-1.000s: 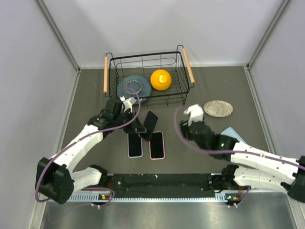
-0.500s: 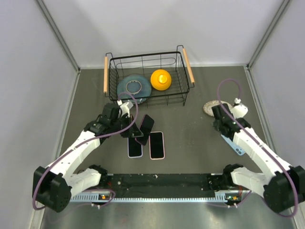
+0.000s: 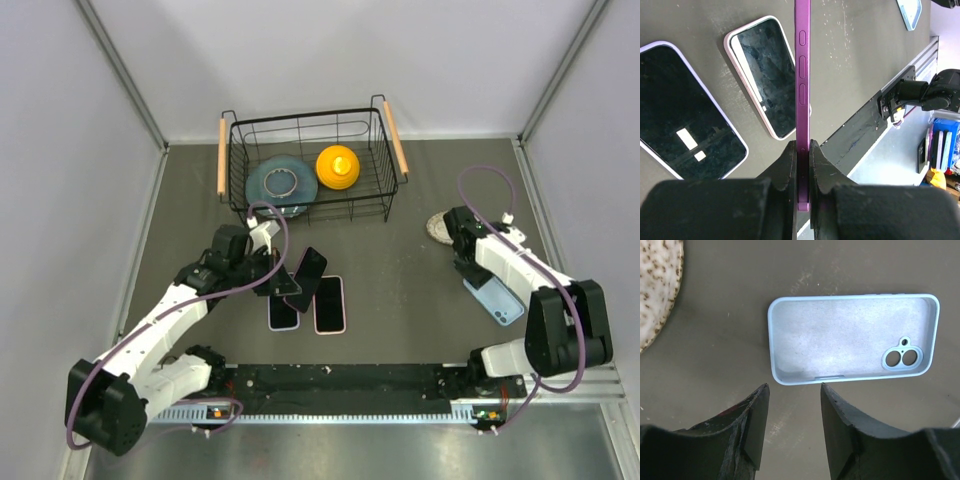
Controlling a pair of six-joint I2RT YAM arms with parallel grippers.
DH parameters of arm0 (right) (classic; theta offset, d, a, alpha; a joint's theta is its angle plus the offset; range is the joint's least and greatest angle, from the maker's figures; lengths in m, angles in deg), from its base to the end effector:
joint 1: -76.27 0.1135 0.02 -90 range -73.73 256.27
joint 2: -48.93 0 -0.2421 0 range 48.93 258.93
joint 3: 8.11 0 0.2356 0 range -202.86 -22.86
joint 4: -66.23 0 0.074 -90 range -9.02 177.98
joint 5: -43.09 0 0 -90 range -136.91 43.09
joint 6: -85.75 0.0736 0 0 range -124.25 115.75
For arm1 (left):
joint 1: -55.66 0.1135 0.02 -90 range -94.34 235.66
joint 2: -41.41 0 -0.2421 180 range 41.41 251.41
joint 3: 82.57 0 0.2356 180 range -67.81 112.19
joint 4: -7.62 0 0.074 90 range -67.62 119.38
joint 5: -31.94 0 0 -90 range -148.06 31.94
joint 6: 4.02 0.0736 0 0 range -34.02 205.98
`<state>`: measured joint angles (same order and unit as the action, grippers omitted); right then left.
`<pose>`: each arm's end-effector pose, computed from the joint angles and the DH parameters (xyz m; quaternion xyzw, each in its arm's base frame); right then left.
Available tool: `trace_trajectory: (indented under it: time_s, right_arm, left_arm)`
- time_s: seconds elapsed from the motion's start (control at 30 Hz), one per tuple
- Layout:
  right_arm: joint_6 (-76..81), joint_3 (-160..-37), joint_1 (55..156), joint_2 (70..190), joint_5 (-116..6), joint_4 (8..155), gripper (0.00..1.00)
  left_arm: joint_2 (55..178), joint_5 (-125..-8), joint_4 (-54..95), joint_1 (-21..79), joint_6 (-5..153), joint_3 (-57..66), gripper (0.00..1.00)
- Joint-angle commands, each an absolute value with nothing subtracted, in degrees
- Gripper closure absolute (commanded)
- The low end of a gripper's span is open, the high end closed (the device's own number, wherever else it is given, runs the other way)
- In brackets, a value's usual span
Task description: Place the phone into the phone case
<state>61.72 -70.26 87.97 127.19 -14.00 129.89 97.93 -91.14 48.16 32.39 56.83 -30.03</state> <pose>0.2247 0.0057 0.1515 0.4581 0.8386 -0.1662 0.2435 0.1846 -0.1231 0.2040 0.0646 0.8886 -0.3992 0.2165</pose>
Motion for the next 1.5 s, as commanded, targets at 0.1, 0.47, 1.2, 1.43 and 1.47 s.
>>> trace_trajectory:
  time_s: [0.1, 0.47, 1.2, 1.43, 1.47]
  right_arm:
    - [64.21, -74.71, 86.2, 131.8, -10.61, 129.5, 0.55]
    - [61.4, -72.87, 85.5, 136.11, -12.54, 121.33, 0.56]
    - [27.5, -61.54, 86.9, 119.26, -40.99, 105.42, 1.0]
    - [14.92, -60.92, 99.98, 107.65, -46.03, 109.8, 1.0]
    - [14.3, -60.74, 103.13, 106.16, -46.03, 110.33, 1.0]
  left_arm:
    - [96.35, -94.27, 43.91, 32.72, 58.64, -28.35, 1.0]
    - [96.17, -94.36, 43.91, 32.72, 58.29, -28.97, 1.0]
    - [94.94, -92.95, 46.02, 32.98, 55.66, -27.82, 1.0]
    - [95.55, -94.09, 44.44, 33.6, 53.99, -28.44, 1.0]
    - [95.64, -94.35, 44.09, 33.6, 53.29, -28.79, 1.0]
